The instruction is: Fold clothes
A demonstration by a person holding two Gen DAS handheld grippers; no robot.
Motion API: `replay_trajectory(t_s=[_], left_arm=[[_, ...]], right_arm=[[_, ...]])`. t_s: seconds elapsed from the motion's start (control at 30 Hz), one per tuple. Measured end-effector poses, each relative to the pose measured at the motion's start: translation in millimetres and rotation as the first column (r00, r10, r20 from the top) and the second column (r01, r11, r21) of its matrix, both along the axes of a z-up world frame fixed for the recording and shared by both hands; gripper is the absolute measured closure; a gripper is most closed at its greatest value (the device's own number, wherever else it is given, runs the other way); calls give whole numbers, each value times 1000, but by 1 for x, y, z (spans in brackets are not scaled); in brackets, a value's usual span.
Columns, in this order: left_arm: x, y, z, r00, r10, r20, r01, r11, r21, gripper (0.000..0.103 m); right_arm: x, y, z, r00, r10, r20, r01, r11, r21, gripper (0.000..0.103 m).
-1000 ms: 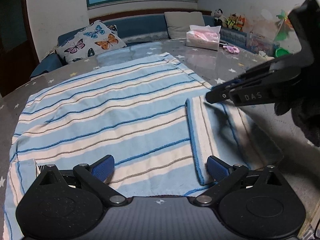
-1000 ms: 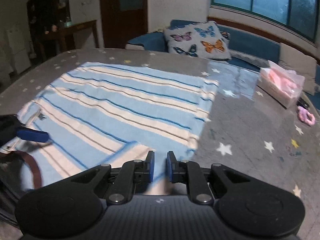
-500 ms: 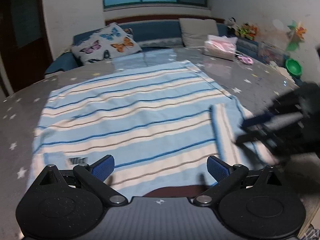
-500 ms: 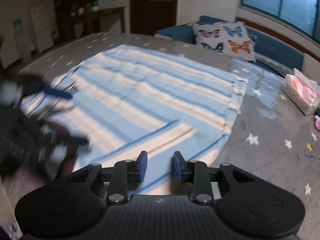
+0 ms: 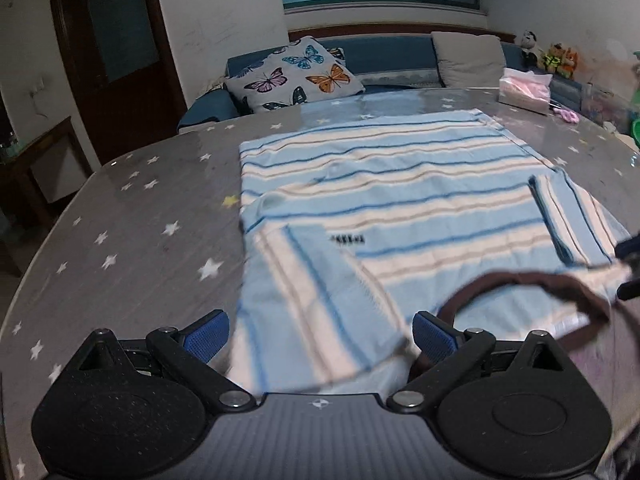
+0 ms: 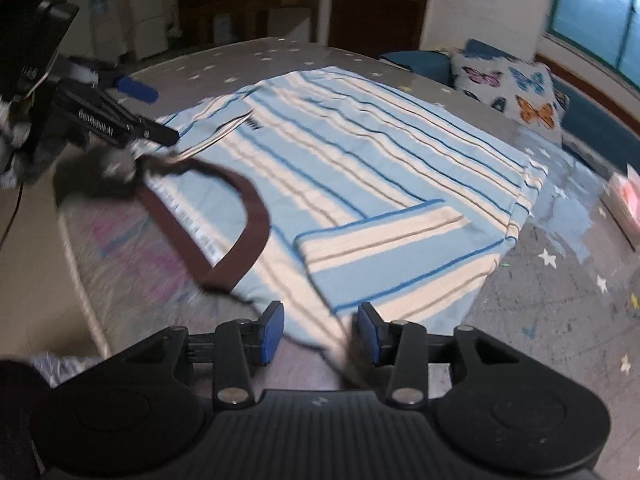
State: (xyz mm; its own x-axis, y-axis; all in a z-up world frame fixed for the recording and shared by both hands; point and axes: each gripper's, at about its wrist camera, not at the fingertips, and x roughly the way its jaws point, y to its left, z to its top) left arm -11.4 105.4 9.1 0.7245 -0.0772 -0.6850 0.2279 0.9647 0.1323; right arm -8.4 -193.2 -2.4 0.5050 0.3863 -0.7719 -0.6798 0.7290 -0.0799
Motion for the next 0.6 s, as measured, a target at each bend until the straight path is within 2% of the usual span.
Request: replay_trajectory(t_s=[0.17,0.33,0.4,0.5,0.53,0.57,0.6], left_arm=[[-29,-3,-4,991,-132,-10,132,988,83,4],[-40,-19,-21,963,-268,-19,267,944,194,7],[-36,-20,-22,953,-302,-10,298,934,195,12],[-26,-18,-22,940,-341,-4,337,926,169,24],[-24,-18,-22,936,-351,-2,347,924,160,34],[-21,-18,-22,934,-358,-2,355,923,151,49],[-19,-18,-22,931,-366,-1,362,921,142,55]], right_arm=[[-10,5,-3,998,53,36,-51,997,-64,51],[-7,12,-4,996,64,54,-60,996,-67,51],[-5,15,-5,996,69,64,-64,995,-73,51],[-3,17,-5,996,66,68,-61,995,-73,53],[-2,17,-5,996,63,69,-58,996,-71,53],[-1,17,-5,996,59,70,-54,996,-70,53],[-1,18,-5,996,55,70,-51,996,-68,54]])
